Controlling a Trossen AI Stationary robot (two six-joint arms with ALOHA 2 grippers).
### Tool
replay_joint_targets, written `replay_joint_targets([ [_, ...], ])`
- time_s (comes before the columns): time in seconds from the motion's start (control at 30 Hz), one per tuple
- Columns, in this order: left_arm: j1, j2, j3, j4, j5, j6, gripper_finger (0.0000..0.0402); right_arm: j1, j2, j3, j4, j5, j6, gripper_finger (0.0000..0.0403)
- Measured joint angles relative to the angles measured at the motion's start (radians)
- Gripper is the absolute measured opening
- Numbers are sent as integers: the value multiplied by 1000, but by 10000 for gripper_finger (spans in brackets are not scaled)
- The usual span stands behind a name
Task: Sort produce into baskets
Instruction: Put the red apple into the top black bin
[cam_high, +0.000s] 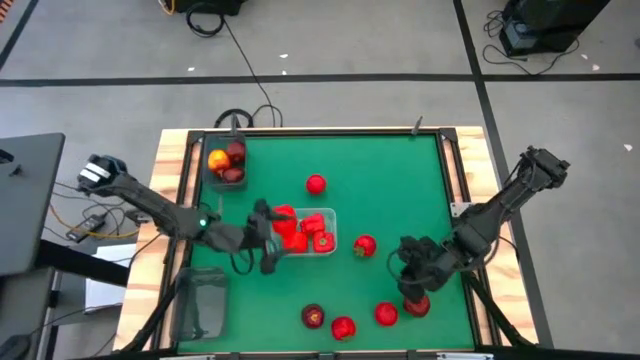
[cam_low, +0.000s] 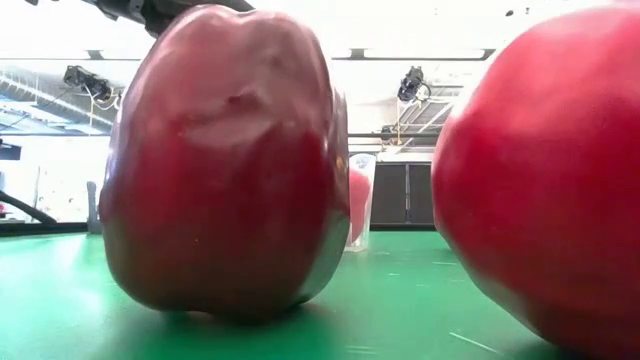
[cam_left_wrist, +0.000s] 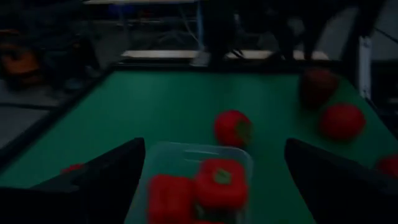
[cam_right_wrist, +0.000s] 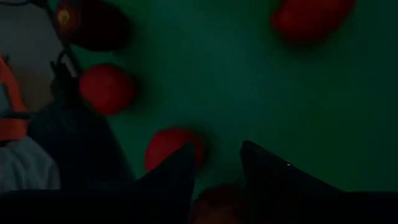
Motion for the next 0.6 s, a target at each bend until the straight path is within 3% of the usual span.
replay_joint_targets([
  [0.33, -106, 144, 0, 161, 5, -31, 392, 187, 91, 15, -87, -21, 309, 141],
  [0.6, -162, 145, 0, 240, 5, -46, 392, 231, 231, 248, -370, -71, 389, 141],
])
